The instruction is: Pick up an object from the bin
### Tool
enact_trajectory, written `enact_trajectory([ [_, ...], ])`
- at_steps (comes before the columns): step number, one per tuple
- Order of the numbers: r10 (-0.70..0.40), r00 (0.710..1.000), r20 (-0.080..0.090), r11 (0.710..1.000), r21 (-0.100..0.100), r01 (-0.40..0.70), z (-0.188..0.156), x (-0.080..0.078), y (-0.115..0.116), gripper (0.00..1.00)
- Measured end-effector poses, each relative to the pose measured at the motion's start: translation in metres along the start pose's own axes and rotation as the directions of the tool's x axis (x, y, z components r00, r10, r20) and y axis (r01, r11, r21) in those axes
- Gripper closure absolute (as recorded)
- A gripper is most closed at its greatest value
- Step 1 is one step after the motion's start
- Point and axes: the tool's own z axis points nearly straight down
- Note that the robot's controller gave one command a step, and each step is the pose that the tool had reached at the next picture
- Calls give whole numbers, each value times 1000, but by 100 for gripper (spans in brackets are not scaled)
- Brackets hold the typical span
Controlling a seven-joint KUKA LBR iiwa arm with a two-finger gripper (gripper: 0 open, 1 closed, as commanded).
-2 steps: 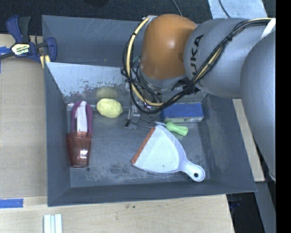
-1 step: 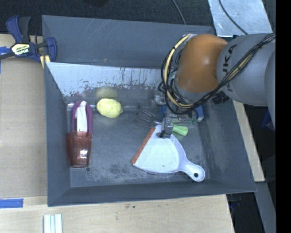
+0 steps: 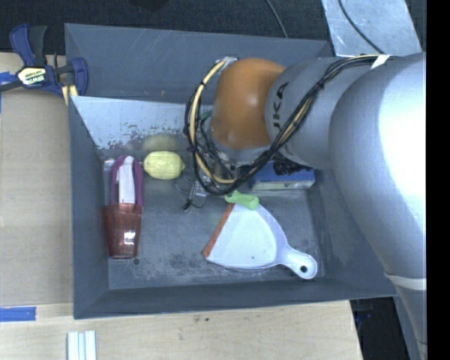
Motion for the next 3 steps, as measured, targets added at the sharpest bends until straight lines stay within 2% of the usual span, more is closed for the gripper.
enact_trajectory([
  [1,-574,819,-11,819,1,574,3,-36,-137,100],
  [2,-574,819,-13,819,6,574,4,-36,-138,100],
  [3,-573,820,-20,820,0,573,-30,-33,-137,100],
])
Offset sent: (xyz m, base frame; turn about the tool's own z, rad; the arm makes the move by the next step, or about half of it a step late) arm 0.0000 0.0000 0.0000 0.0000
